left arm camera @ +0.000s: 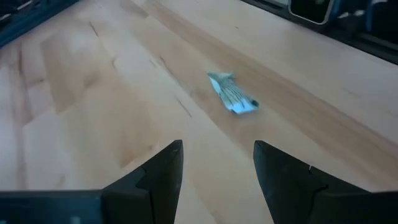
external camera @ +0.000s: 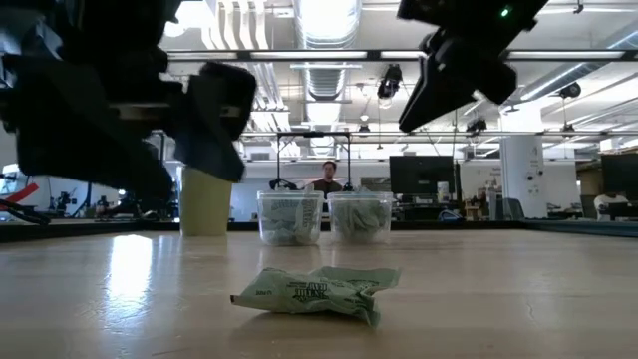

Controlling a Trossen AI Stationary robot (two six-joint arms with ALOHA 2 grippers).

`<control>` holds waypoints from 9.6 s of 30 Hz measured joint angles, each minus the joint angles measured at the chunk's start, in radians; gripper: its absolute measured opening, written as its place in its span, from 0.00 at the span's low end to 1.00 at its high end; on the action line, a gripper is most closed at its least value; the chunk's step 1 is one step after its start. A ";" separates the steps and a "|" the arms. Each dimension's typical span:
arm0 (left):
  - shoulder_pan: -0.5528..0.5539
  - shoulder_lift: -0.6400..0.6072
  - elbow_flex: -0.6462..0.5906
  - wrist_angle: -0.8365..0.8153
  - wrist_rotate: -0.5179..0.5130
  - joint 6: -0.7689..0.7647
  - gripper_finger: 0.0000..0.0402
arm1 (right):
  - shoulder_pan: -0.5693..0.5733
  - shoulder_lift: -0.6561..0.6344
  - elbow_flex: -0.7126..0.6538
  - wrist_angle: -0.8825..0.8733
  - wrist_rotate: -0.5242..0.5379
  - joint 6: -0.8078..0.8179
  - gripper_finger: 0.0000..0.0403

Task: Pick and place items into bin
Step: Put the stevia packet into the left transparent bin, then return to home position

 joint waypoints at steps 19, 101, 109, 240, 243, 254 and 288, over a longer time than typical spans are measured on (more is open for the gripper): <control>0.000 0.281 0.220 0.067 0.049 -0.031 0.45 | 0.075 -0.036 -0.003 -0.005 0.002 0.000 0.17; 0.240 -0.119 0.000 -0.207 -0.694 0.048 0.00 | 0.077 -0.034 -0.024 0.003 0.003 0.026 0.15; 0.240 -0.119 -0.002 -0.221 -0.694 0.049 0.11 | 0.077 -0.034 -0.025 0.003 0.003 0.026 0.15; 0.452 -1.623 -0.675 -0.350 -0.109 -0.126 0.47 | -0.354 -1.393 -1.044 0.753 -0.775 -0.231 0.14; 0.452 -1.603 -0.675 -0.351 -0.122 -0.125 0.47 | -0.354 -1.394 -1.044 0.710 -0.775 -0.232 0.14; 0.452 -1.523 -0.676 -0.342 -0.122 -0.135 0.47 | -0.354 -1.394 -1.044 0.731 -0.772 -0.205 0.14; 0.452 -1.654 -0.678 -0.319 -0.040 -0.109 0.47 | -0.259 -1.586 -1.044 0.712 -0.776 -0.339 0.14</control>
